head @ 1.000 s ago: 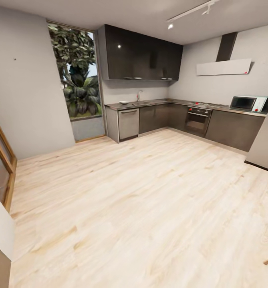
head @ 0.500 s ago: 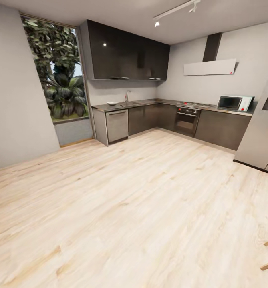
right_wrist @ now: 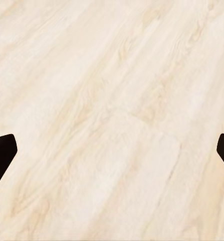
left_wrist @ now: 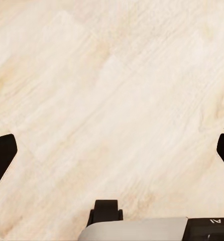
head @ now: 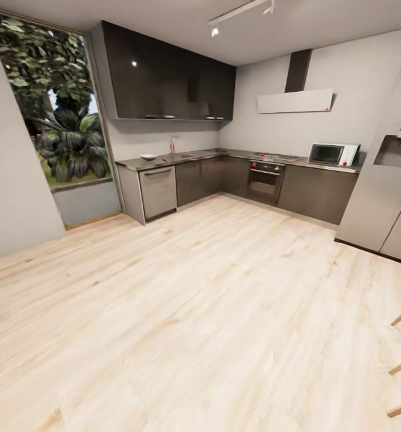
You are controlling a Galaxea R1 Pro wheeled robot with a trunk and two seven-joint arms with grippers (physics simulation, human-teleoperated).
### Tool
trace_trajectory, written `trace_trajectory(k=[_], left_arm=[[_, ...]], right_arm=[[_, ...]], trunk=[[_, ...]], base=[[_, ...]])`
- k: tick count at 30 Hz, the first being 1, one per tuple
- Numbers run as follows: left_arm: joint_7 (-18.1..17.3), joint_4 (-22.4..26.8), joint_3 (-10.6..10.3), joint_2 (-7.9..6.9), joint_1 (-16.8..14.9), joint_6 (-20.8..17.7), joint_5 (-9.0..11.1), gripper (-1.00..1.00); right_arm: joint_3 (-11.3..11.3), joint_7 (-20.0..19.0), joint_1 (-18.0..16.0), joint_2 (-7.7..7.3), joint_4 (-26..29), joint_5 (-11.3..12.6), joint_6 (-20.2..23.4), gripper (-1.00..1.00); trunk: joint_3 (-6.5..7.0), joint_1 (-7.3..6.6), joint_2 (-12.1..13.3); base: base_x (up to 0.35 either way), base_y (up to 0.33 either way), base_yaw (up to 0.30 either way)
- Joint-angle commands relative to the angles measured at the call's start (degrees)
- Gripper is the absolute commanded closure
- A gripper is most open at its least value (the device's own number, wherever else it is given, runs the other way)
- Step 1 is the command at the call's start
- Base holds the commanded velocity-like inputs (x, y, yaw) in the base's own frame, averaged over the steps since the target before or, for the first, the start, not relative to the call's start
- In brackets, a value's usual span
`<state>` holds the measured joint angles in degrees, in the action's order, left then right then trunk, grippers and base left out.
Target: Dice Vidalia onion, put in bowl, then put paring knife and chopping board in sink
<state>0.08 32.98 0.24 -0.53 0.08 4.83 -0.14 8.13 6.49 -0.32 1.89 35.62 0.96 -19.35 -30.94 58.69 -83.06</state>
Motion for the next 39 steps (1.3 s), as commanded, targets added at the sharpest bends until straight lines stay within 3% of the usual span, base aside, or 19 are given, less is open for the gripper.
trace_trajectory(k=[1,39], left_arm=[[0.0,0.0,0.0,0.0,0.0,0.1,0.0,-1.0],[0.0,0.0,0.0,-0.02,0.0,0.1,0.0,-1.0]], right_arm=[[0.1,0.0,0.0,0.05,0.0,0.1,-0.2,-1.0],[0.1,0.0,0.0,0.05,0.0,0.0,-0.2,-1.0]], trunk=[[-0.05,0.04,0.0],[-0.05,0.04,0.0]], base=[[0.345,0.0,-0.143],[0.345,0.0,-0.008]])
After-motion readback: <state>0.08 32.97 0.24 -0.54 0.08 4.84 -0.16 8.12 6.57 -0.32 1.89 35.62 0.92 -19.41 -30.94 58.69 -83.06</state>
